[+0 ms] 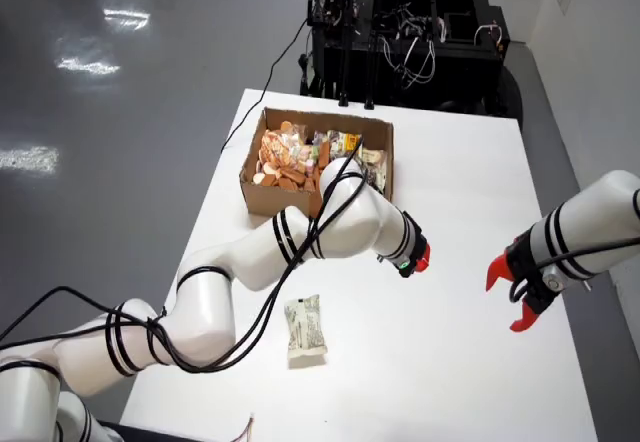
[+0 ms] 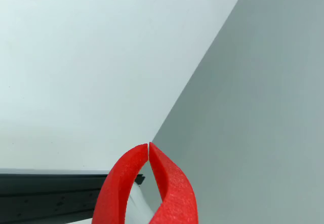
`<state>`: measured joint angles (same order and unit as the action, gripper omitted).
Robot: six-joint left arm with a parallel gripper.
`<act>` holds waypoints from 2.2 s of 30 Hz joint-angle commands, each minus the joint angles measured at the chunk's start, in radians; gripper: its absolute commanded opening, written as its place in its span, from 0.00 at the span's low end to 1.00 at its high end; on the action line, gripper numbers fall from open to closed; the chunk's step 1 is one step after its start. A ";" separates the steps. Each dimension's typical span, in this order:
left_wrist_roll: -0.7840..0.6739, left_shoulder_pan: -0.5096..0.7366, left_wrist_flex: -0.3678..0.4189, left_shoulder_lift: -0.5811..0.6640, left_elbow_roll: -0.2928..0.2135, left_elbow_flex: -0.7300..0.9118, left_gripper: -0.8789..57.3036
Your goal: Grasp a snack and put it in the bin.
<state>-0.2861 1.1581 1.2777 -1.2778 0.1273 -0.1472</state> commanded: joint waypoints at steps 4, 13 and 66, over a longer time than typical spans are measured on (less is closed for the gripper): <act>0.001 0.000 0.000 0.000 0.000 0.000 0.03; 0.001 0.000 0.000 0.000 0.000 0.000 0.03; 0.021 -0.080 0.008 0.001 0.002 0.002 0.02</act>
<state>-0.2288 1.0790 1.2825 -1.2807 0.1283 -0.1557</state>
